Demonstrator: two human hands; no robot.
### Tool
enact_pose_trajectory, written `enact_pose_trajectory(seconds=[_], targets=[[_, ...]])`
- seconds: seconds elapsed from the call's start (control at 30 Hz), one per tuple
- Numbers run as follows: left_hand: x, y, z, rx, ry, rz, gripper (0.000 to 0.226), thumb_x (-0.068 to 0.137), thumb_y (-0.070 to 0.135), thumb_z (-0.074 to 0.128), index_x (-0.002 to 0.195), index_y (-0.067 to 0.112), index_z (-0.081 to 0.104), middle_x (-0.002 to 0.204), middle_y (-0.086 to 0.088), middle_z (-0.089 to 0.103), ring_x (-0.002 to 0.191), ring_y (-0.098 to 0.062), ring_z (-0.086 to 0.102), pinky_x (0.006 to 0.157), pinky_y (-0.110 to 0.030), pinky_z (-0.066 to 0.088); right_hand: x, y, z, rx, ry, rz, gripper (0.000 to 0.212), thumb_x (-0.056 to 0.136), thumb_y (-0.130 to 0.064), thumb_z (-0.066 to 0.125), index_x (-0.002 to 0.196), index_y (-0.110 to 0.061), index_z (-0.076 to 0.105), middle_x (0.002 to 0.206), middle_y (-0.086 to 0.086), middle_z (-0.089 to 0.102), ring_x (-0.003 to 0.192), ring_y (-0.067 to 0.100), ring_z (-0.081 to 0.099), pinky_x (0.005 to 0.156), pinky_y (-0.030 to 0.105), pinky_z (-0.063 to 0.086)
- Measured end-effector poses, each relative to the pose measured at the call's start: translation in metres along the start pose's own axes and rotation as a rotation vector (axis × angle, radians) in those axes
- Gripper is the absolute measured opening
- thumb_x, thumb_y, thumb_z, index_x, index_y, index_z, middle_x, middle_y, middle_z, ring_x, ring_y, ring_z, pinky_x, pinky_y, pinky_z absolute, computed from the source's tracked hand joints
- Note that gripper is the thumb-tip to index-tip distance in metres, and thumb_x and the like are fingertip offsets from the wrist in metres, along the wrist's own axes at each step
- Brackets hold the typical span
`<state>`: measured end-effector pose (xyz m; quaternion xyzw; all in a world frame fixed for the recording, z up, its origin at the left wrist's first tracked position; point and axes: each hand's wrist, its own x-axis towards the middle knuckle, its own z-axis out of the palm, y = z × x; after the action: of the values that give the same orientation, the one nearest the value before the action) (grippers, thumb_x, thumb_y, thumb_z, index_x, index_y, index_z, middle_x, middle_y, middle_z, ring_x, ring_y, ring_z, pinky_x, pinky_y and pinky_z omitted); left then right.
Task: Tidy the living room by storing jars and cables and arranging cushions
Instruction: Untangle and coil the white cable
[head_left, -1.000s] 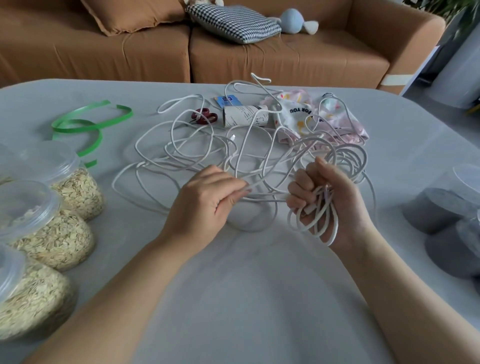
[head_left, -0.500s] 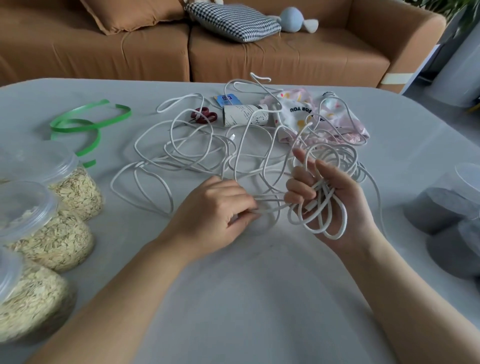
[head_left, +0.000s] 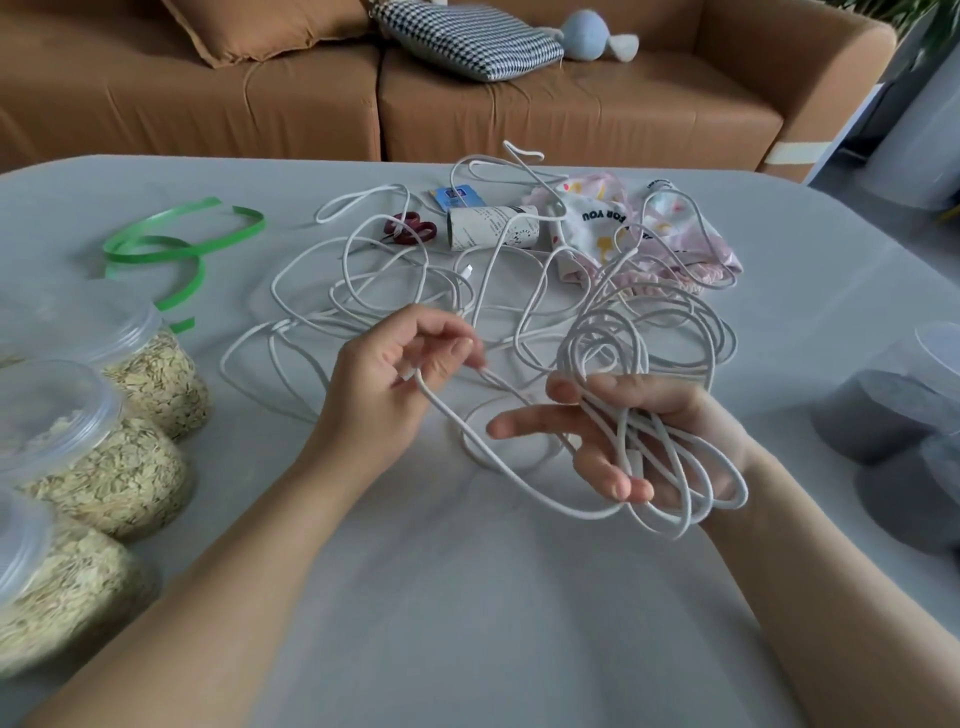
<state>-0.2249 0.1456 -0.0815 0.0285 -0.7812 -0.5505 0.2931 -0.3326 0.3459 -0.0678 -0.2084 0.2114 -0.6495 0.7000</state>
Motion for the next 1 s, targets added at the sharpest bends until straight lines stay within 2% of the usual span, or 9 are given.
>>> enact_pose_trajectory(seconds=[0.07, 0.17, 0.37, 0.47, 0.57, 0.7, 0.8, 0.9, 1.0], targets=[[0.0, 0.0, -0.001, -0.07, 0.003, -0.073, 0.008, 0.093, 0.016, 0.063, 0.085, 0.013, 0.064, 0.071, -0.013, 0.067, 0.059, -0.006, 0.059, 0.059, -0.013, 0.043, 0.0, 0.001, 0.003, -0.019, -0.036, 0.063, 0.014, 0.098, -0.016, 0.047, 0.104, -0.009, 0.037, 0.144, 0.033, 0.031, 0.072, 0.03, 0.071, 0.052, 0.027, 0.053], [0.0, -0.005, -0.004, 0.045, 0.069, -0.023, 0.017, 0.088, 0.036, 0.061, 0.079, 0.021, 0.062, 0.067, -0.018, 0.06, 0.054, -0.021, 0.048, 0.052, -0.028, 0.037, -0.001, 0.004, 0.007, -0.059, -0.087, 0.122, 0.018, 0.097, -0.018, 0.05, 0.102, -0.011, 0.034, 0.143, 0.037, 0.021, 0.064, 0.026, 0.071, 0.045, 0.024, 0.05], [-0.001, 0.002, -0.002, 0.251, -0.076, 0.16, 0.02, 0.09, 0.032, 0.06, 0.08, 0.015, 0.061, 0.056, 0.003, 0.041, 0.052, -0.01, 0.035, 0.052, -0.023, 0.031, 0.003, 0.012, 0.009, -0.155, -0.075, 0.125, 0.026, 0.094, -0.017, 0.057, 0.096, -0.011, 0.032, 0.112, 0.031, 0.05, 0.045, 0.015, 0.061, 0.034, 0.019, 0.041], [-0.003, 0.002, 0.001, 0.258, -0.109, 0.145, 0.011, 0.088, 0.023, 0.065, 0.082, 0.014, 0.064, 0.061, 0.002, 0.045, 0.056, -0.014, 0.039, 0.055, -0.026, 0.034, 0.007, 0.017, 0.005, -0.278, 0.039, 0.037, 0.034, 0.09, -0.02, 0.064, 0.113, -0.005, 0.043, 0.069, 0.011, 0.053, 0.037, 0.006, 0.047, 0.033, 0.019, 0.029], [-0.002, -0.002, 0.004, 0.087, -0.075, -0.025, 0.003, 0.085, 0.018, 0.066, 0.083, 0.02, 0.065, 0.06, -0.002, 0.049, 0.057, -0.014, 0.044, 0.056, -0.026, 0.037, 0.006, 0.017, 0.003, -0.354, 0.127, -0.081, 0.027, 0.088, -0.018, 0.064, 0.112, -0.008, 0.055, 0.048, -0.002, 0.043, 0.033, 0.006, 0.034, 0.037, 0.022, 0.024], [0.004, -0.002, 0.007, -0.148, 0.102, -0.251, 0.012, 0.09, 0.007, 0.066, 0.081, 0.015, 0.063, 0.059, 0.0, 0.058, 0.051, -0.01, 0.057, 0.054, -0.014, 0.044, 0.01, 0.014, 0.004, -0.298, 0.192, -0.295, 0.016, 0.086, -0.013, 0.062, 0.1, -0.013, 0.054, 0.044, -0.003, 0.03, 0.038, 0.012, 0.025, 0.041, 0.027, 0.017], [0.005, 0.001, 0.007, -0.297, 0.122, -0.371, 0.012, 0.091, 0.01, 0.061, 0.079, 0.012, 0.059, 0.059, -0.008, 0.059, 0.05, -0.013, 0.06, 0.055, -0.018, 0.051, 0.012, 0.014, 0.005, -0.27, 0.269, -0.474, 0.012, 0.085, -0.013, 0.06, 0.094, -0.016, 0.054, 0.044, -0.005, 0.03, 0.044, 0.011, 0.024, 0.045, 0.025, 0.019], [0.006, 0.001, 0.008, -0.421, 0.068, -0.418, 0.011, 0.093, 0.008, 0.057, 0.081, 0.008, 0.057, 0.054, -0.003, 0.048, 0.043, -0.011, 0.047, 0.05, -0.026, 0.052, 0.014, 0.012, 0.008, -0.278, 0.379, -0.66, 0.012, 0.089, -0.01, 0.044, 0.091, -0.018, 0.052, 0.042, -0.008, 0.036, 0.053, 0.013, 0.038, 0.062, 0.025, 0.035], [0.006, 0.001, 0.011, -0.367, 0.049, -0.426, 0.012, 0.094, 0.006, 0.056, 0.082, 0.009, 0.056, 0.049, 0.003, 0.038, 0.037, -0.008, 0.033, 0.04, -0.02, 0.038, 0.015, 0.009, 0.012, -0.173, 0.396, -0.752, 0.014, 0.089, -0.011, 0.043, 0.089, -0.021, 0.053, 0.044, -0.007, 0.039, 0.058, 0.014, 0.049, 0.076, 0.028, 0.046]])
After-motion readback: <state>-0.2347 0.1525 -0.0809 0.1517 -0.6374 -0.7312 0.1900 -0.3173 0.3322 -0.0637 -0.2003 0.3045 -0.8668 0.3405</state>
